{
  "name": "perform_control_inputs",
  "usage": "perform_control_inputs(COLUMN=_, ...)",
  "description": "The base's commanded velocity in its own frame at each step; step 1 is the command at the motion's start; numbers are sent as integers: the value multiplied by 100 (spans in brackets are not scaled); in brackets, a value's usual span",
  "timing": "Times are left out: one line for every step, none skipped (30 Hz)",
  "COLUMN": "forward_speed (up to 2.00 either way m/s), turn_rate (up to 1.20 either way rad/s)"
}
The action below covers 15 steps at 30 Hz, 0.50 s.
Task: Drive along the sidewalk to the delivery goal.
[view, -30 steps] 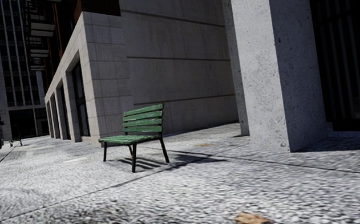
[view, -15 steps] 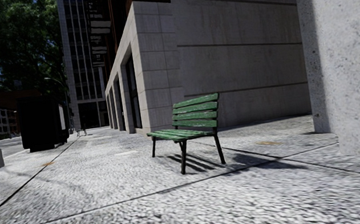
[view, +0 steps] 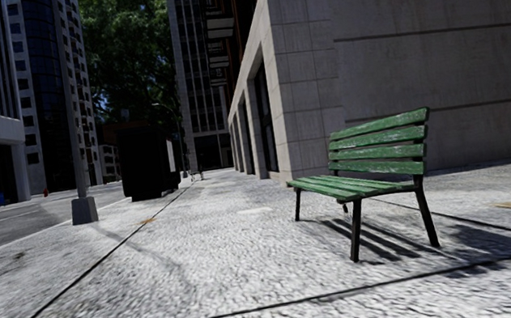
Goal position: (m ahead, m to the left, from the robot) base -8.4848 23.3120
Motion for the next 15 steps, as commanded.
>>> perform_control_inputs(forward_speed=123, turn_rate=0)
perform_control_inputs(forward_speed=123, turn_rate=0)
perform_control_inputs(forward_speed=123, turn_rate=0)
perform_control_inputs(forward_speed=123, turn_rate=0)
perform_control_inputs(forward_speed=123, turn_rate=0)
perform_control_inputs(forward_speed=123, turn_rate=0)
perform_control_inputs(forward_speed=123, turn_rate=0)
perform_control_inputs(forward_speed=123, turn_rate=0)
perform_control_inputs(forward_speed=123, turn_rate=0)
perform_control_inputs(forward_speed=123, turn_rate=0)
perform_control_inputs(forward_speed=180, turn_rate=0)
perform_control_inputs(forward_speed=180, turn_rate=0)
perform_control_inputs(forward_speed=200, turn_rate=0)
perform_control_inputs(forward_speed=200, turn_rate=0)
perform_control_inputs(forward_speed=200, turn_rate=0)
